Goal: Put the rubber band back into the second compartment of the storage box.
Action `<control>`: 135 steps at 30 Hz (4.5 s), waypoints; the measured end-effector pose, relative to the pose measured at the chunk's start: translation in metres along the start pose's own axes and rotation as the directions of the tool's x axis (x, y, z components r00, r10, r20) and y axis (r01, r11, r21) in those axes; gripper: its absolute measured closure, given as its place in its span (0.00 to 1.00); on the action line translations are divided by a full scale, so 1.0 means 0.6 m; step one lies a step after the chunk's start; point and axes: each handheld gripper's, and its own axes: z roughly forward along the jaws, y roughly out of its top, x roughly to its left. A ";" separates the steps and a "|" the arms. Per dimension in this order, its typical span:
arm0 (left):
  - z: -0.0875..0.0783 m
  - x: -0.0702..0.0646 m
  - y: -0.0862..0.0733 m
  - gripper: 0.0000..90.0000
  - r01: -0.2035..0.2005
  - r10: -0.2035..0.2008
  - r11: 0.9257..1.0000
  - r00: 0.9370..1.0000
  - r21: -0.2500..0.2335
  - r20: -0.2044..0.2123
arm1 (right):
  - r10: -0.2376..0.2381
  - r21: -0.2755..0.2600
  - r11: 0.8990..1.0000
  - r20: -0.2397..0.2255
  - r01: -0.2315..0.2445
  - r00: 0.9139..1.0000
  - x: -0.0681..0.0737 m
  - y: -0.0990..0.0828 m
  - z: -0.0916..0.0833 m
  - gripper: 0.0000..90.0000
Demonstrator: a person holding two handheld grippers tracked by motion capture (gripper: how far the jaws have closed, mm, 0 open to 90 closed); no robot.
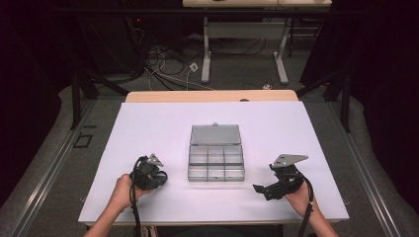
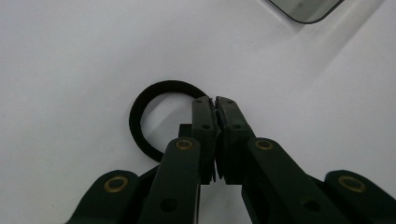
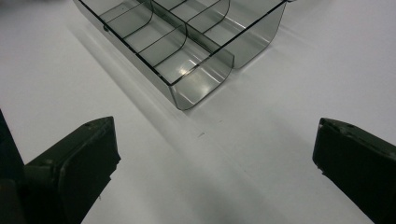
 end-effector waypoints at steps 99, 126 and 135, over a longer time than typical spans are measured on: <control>-0.045 -0.057 0.107 0.97 -0.144 0.138 0.971 0.990 -0.192 -0.041 | 0.008 -0.002 1.000 0.005 -0.008 1.000 0.000 0.001 0.002 0.00; -0.034 -0.070 0.160 0.97 -0.180 0.176 0.958 0.984 -0.225 -0.035 | 0.003 0.015 1.000 0.000 -0.003 1.000 -0.001 0.002 0.001 0.00; -0.017 -0.076 0.177 0.97 -0.187 0.188 0.956 0.982 -0.228 -0.021 | 0.011 -0.003 1.000 -0.001 -0.011 1.000 -0.001 0.000 0.003 0.00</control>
